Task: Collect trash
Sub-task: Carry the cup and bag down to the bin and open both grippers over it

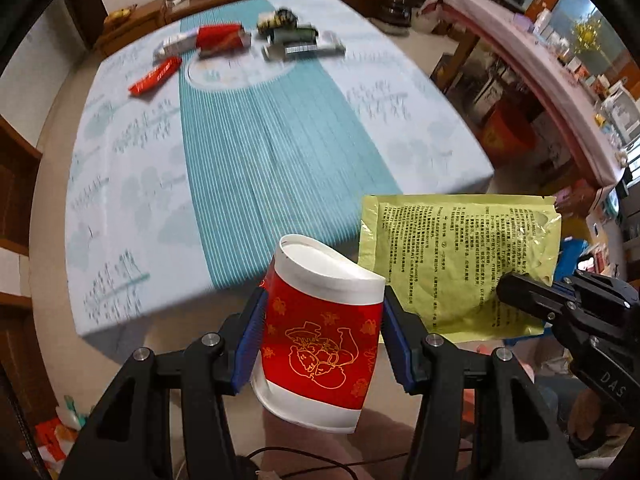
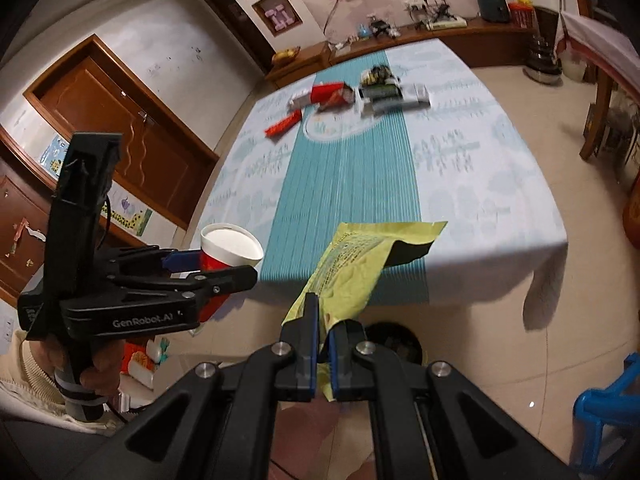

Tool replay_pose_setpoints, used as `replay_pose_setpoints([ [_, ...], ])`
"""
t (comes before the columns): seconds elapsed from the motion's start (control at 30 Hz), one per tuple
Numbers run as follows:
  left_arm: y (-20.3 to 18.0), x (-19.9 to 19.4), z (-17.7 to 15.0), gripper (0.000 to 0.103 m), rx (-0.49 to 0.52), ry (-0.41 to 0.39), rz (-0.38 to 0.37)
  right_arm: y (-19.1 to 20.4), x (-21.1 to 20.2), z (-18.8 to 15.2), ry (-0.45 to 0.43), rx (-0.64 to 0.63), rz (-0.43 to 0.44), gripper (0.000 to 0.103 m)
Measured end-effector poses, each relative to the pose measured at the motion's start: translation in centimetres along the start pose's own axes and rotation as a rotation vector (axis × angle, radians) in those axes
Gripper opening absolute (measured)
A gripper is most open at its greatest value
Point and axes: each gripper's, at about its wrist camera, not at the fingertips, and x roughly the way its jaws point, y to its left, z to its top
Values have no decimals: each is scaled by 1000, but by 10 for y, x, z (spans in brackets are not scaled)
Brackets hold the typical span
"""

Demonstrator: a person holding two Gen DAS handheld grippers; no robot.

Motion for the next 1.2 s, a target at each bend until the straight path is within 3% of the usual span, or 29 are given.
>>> replay_pose_setpoints([
  [0.13,-8,21,-13,53,5,46,-1,-9,9,-23,43,28,-4,4],
  [0.33,-17,84,-40,53,24,116,-12,-33,51,-59,124,113,-42,4],
  [0.63,4,204,-85,53,-48,168,7,-71,161,-119,227,159,-149,4],
  [0.87,8,283,-105,54,-17,140,28,-98,246,-148,257,162,-187,4],
  [1.13,8,343,-114,56,22,117,62,-127,321,-177,274,185,-226,4],
  [1.2,8,352,-115,65,37,118,74,-135,335,-184,283,199,-223,6],
])
